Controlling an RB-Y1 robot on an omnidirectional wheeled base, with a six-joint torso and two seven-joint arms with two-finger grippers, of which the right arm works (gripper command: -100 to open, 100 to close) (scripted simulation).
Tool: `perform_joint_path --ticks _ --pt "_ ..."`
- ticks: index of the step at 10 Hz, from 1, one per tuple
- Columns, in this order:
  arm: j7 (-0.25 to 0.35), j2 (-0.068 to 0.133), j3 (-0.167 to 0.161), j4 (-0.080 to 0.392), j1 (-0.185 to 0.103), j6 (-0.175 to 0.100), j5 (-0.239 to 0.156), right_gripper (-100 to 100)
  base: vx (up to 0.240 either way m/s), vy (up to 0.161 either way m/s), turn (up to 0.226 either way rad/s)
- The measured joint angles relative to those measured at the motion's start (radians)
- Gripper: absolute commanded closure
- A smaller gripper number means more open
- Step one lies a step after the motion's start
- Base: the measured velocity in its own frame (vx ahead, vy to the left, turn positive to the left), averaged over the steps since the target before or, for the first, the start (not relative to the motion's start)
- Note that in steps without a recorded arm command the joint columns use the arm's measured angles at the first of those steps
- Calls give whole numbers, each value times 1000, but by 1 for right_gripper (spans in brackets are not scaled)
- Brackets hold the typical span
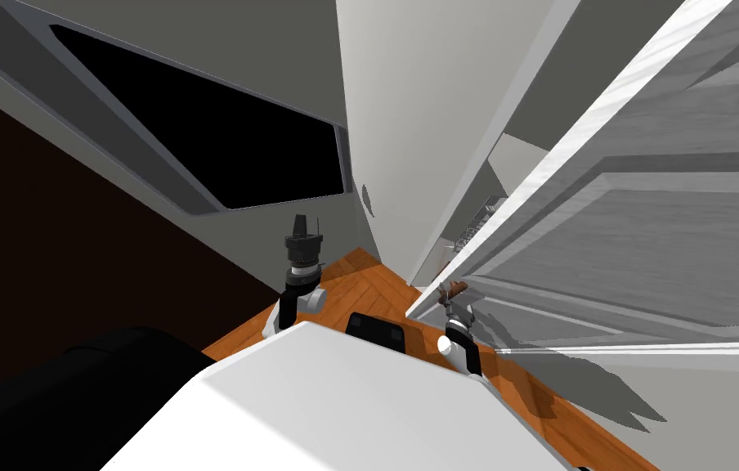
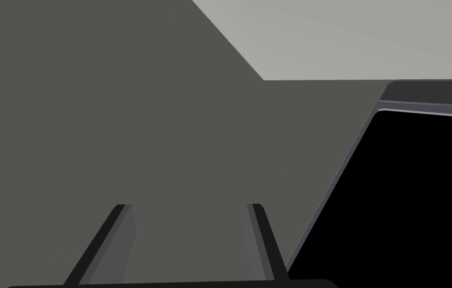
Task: Pull the door open
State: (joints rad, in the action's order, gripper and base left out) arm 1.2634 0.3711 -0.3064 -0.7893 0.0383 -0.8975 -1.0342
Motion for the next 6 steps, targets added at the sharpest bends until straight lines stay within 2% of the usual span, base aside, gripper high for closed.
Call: perform_joint_path --ticks 2,5,6 --pt "7 8 1 2 -2 2 0 100 -172 -1 29" --pt "10 3 -1 8 -6 -8 2 100 -240 0 42" --pt "18 1 -4 30 -18 -15 6 100 -234 20 54"
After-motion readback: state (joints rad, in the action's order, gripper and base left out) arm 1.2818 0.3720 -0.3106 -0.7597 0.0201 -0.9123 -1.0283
